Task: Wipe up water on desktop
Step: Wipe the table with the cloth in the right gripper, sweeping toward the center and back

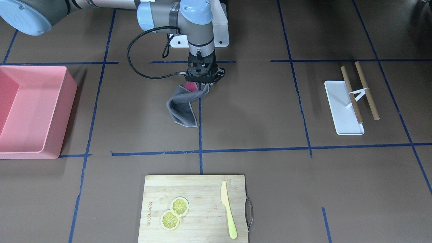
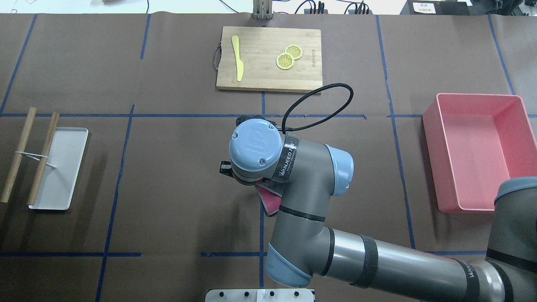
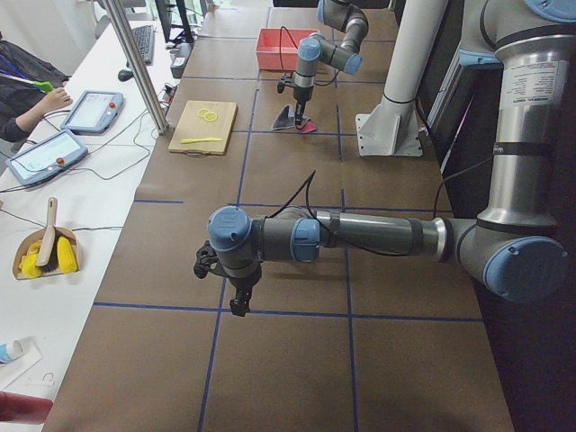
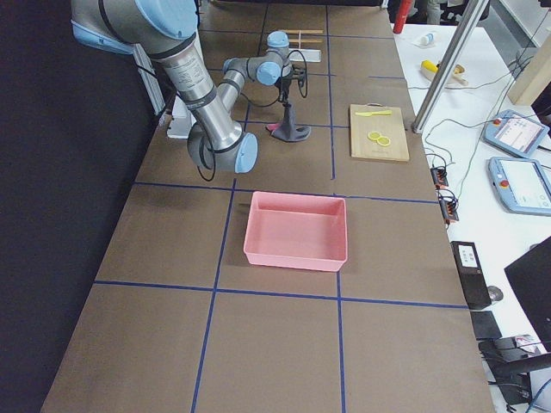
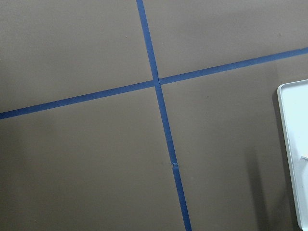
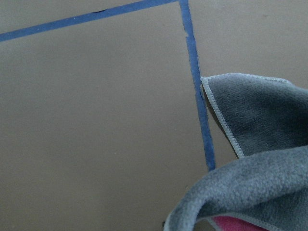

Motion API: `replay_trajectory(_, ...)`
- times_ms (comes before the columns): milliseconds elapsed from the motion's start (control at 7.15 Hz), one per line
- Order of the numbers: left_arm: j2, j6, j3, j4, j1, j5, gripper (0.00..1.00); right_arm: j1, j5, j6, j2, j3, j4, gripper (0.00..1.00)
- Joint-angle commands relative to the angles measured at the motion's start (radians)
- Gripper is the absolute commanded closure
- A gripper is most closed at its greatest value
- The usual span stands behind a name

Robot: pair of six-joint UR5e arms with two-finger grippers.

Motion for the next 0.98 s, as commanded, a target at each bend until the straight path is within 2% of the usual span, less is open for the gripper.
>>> replay_trajectory(0,-0.001,0.000,0.001,0.000,0.000,0.000,0.00,0.019,0.007,-0.029,-0.076,0.019,-0.005,1.00)
replay_trajectory(140,-0.001,0.000,0.003,0.000,0.000,0.000,0.00,0.035,0.010,-0.107,-0.144,0.068,-0.042,1.00)
replay_trajectory(420,0.000,0.002,0.010,0.000,0.000,0.000,0.00,0.100,0.057,-0.317,-0.353,0.305,-0.121,1.00)
replay_trajectory(559,-0.001,0.000,0.009,0.000,0.000,0.000,0.00,0.142,0.088,-0.383,-0.483,0.402,-0.116,1.00)
replay_trajectory(839,-0.001,0.000,0.007,0.000,0.000,0.000,0.00,0.228,0.137,-0.504,-0.613,0.482,-0.116,1.00)
